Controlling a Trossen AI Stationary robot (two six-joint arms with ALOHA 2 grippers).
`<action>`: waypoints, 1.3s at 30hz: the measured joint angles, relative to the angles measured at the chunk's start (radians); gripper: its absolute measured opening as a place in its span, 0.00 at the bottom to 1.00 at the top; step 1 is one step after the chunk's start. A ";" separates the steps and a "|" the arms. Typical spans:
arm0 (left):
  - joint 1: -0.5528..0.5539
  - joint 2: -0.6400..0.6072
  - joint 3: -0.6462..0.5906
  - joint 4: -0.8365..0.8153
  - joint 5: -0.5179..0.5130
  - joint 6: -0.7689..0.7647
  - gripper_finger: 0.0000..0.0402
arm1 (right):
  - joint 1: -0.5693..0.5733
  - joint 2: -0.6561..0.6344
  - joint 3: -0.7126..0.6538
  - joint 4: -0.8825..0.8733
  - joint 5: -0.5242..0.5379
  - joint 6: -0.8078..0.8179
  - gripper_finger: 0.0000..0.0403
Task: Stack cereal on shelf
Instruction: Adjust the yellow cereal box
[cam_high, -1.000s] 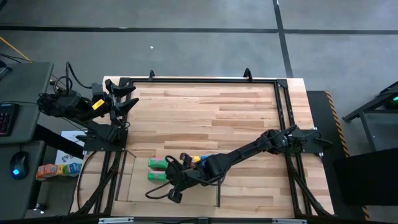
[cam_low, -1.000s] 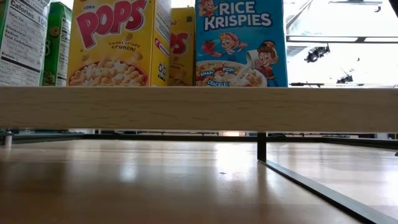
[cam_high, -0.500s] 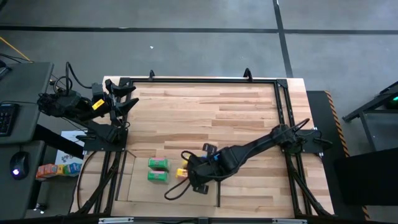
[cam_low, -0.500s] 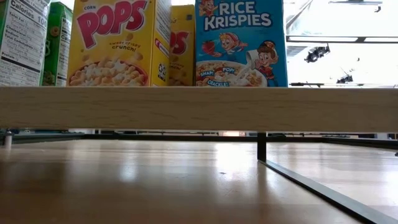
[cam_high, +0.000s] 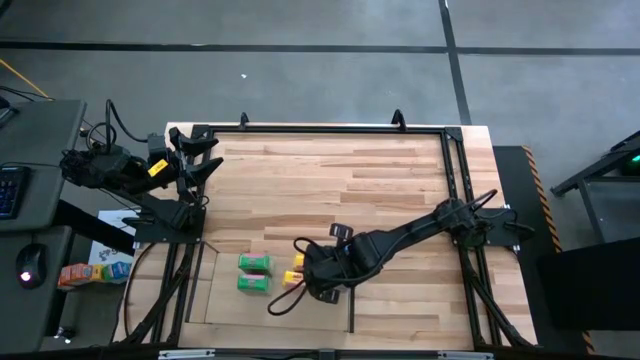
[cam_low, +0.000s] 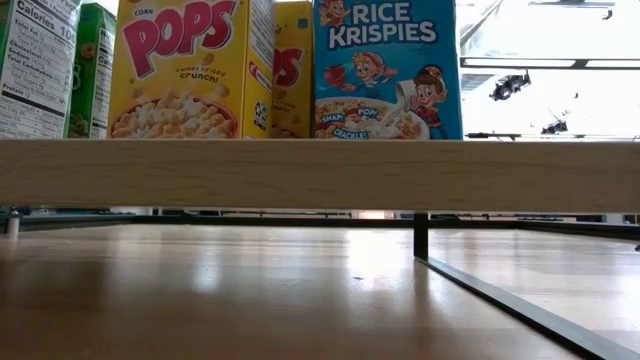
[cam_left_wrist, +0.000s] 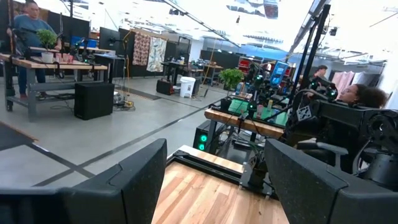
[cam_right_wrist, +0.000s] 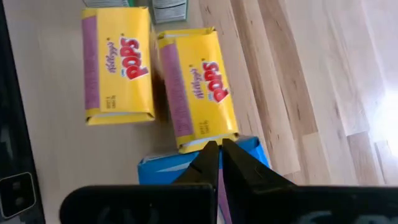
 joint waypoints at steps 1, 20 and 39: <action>0.000 0.000 0.000 0.000 0.000 0.000 0.65 | -0.001 0.000 0.000 0.000 0.001 -0.002 0.00; 0.000 0.000 0.000 0.000 0.000 0.001 0.65 | -0.021 0.004 -0.002 0.003 -0.038 -0.060 0.00; 0.000 0.000 0.000 0.000 0.000 0.001 0.65 | -0.034 0.012 -0.002 0.049 -0.037 -0.079 0.00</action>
